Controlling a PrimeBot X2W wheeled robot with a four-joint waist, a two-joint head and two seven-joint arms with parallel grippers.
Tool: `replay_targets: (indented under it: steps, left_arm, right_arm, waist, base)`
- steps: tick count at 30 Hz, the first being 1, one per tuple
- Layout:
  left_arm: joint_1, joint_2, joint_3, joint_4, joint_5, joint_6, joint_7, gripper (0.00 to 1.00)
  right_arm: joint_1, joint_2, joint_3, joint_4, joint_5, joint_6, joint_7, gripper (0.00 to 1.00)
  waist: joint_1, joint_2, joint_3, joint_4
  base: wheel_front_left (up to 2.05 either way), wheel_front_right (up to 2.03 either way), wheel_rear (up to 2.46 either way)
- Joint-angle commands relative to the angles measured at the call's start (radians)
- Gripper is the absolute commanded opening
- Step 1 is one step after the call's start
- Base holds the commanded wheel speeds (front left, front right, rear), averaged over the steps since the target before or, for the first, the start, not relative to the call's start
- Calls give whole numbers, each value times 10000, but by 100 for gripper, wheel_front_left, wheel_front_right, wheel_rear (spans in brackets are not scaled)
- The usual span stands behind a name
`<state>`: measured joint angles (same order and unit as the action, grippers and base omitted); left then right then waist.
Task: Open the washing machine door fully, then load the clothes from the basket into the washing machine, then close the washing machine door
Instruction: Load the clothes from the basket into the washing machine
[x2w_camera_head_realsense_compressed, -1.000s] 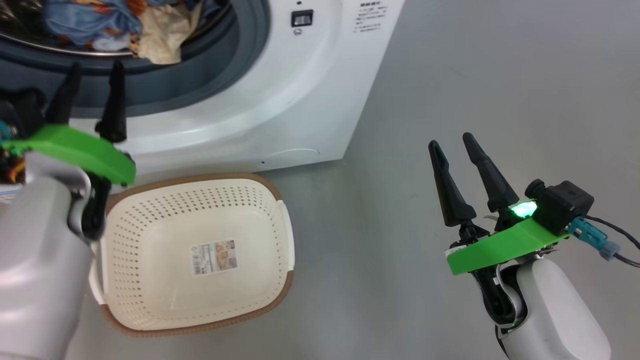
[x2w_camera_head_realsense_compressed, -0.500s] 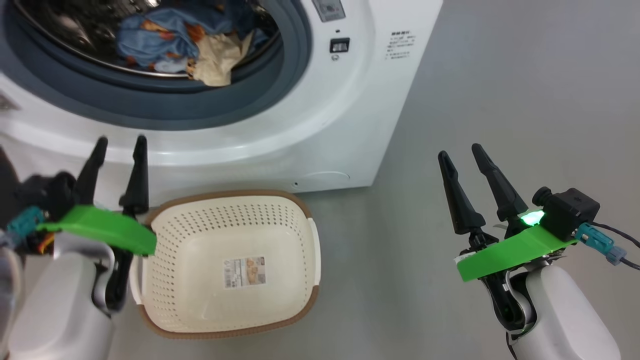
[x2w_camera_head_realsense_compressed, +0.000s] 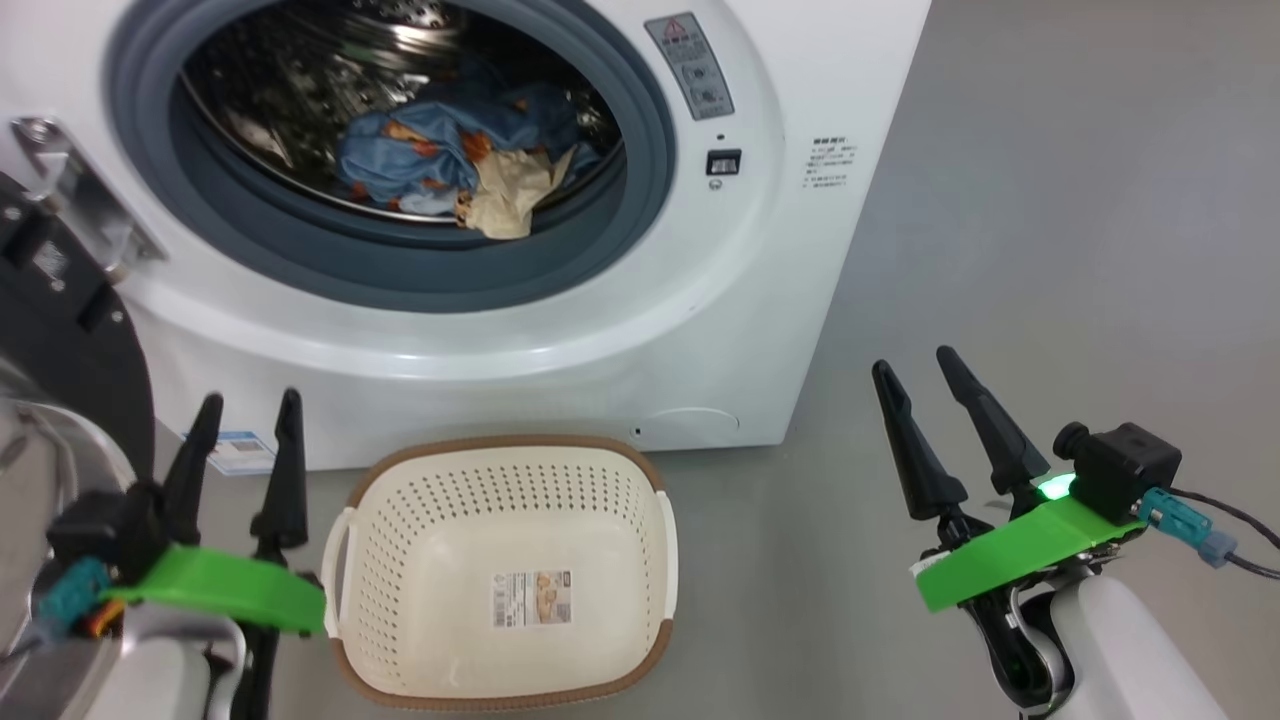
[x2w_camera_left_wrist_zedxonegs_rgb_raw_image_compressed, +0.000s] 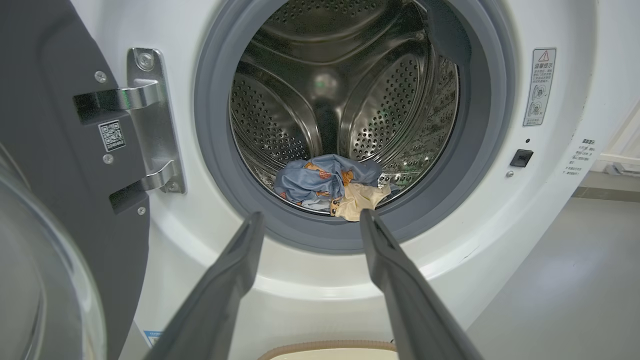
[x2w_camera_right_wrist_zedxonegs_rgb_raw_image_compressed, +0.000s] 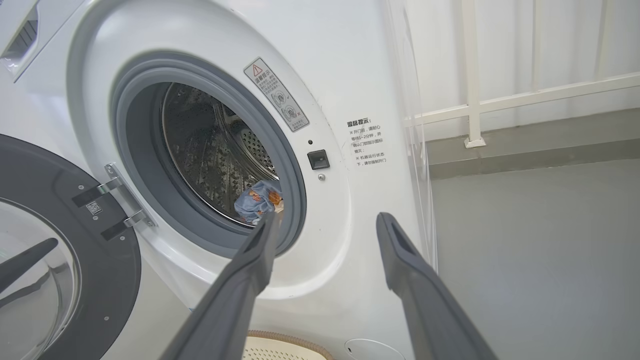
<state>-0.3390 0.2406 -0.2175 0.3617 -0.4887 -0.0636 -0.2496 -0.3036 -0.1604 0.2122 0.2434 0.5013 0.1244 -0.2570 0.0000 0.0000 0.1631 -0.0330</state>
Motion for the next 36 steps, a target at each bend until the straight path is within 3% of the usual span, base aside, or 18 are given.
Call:
replay_targets:
  steps: [1, 9, 20, 36]
  left_arm:
    - [86, 208, 446, -366, 138, 105, -122, 100]
    - [1664, -186, 1220, -1606, 899, 329, -122, 100]
    - [3182, -917, 1947, -2568, 1601, 195, -122, 100]
    - [3574, -1497, 2638, -2856, 2182, -178, -122, 100]
  right_arm:
    - [209, -34, 225, -203, 46, 63, -48, 100]
    - [580, -124, 297, -272, 96, 63, -48, 100]
    - [1391, -172, 1, -409, -109, 63, -48, 100]
    - [1544, -311, -216, -364, -262, 63, -48, 100]
  waist:
    - [0, 0, -242, 131]
    - [0, 0, -671, 132]
    - [0, 0, -1107, 342]
    - [0, 0, -1247, 349]
  base:
    - [0, 0, 0]
    - [0, 0, 0]
    - [0, 0, 0]
    - [0, 0, 0]
